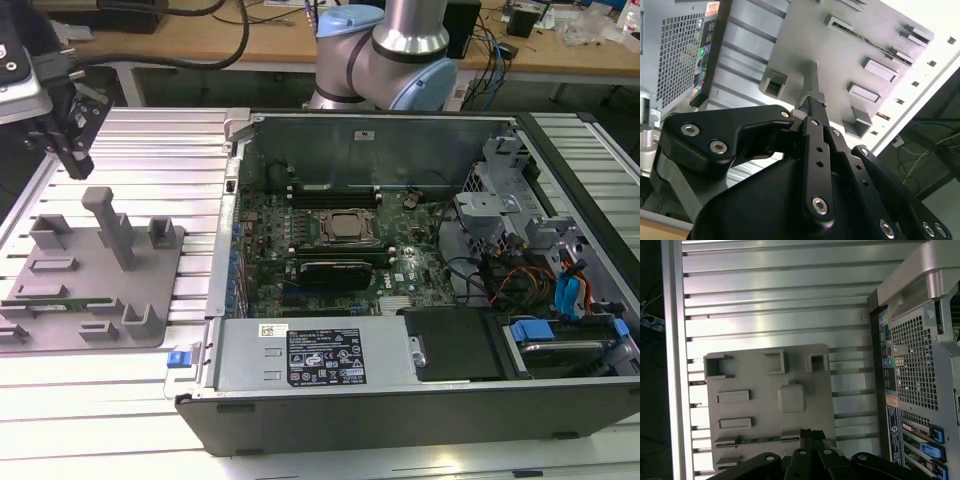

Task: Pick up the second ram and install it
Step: 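Reach for the second ram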

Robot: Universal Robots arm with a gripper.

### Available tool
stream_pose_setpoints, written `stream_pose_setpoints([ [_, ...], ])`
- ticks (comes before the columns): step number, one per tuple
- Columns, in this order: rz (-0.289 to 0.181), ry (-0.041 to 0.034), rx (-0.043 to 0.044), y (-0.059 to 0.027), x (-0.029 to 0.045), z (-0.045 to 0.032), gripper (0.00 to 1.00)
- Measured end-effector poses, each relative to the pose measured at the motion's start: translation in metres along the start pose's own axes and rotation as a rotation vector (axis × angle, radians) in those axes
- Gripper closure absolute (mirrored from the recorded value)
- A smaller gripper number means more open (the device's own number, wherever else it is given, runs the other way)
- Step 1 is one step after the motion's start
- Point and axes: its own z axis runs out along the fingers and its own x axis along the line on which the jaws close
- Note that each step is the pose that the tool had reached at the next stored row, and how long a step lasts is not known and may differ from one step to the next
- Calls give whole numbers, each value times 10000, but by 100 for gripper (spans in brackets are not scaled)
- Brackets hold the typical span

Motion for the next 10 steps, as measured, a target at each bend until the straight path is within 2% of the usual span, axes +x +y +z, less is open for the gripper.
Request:
stream_pose_setpoints([
  [10, 1, 1, 0, -49, 208, 70, 92],
])
